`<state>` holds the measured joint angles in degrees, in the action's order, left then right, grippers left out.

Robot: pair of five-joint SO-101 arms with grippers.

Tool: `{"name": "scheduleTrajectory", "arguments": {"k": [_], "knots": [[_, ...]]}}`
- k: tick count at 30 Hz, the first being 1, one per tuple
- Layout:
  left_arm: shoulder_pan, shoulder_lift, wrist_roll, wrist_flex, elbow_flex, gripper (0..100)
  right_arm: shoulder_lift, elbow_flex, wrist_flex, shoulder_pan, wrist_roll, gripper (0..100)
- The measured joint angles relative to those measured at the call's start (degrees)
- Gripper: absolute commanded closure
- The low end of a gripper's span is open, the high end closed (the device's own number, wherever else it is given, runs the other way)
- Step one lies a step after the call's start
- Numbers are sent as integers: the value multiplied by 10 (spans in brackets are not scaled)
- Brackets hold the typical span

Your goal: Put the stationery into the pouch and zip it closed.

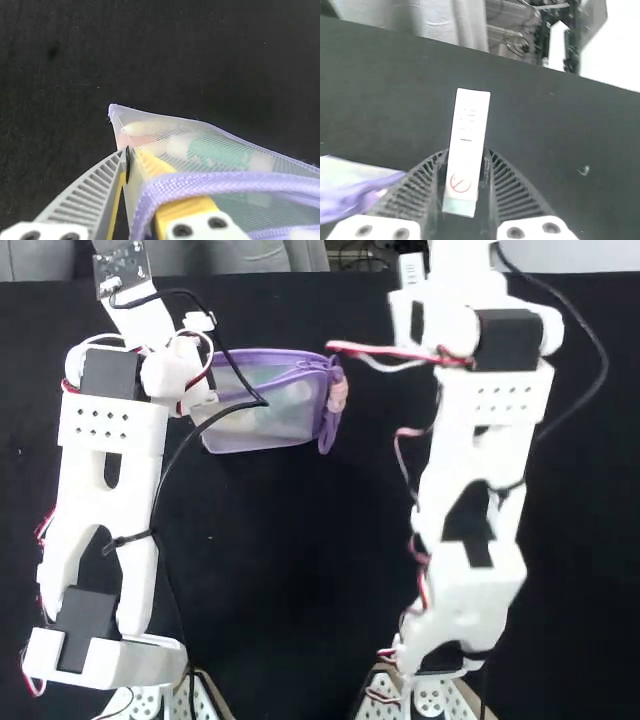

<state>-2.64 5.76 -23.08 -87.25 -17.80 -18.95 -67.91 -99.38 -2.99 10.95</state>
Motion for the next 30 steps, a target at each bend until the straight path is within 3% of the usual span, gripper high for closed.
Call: {"name": "scheduleTrajectory", "arguments": {"k": [7, 19, 25, 30], "knots": [[0, 1, 0, 0, 0, 970, 127, 94, 0, -63, 0, 988], [0, 1, 0, 0, 0, 970, 222, 196, 4, -138, 14, 987], [0, 1, 0, 0, 0, 970, 255, 377, 124, -149, 16, 987], [0, 1, 0, 0, 0, 970, 351, 593, 297, -160, 16, 987]]}}
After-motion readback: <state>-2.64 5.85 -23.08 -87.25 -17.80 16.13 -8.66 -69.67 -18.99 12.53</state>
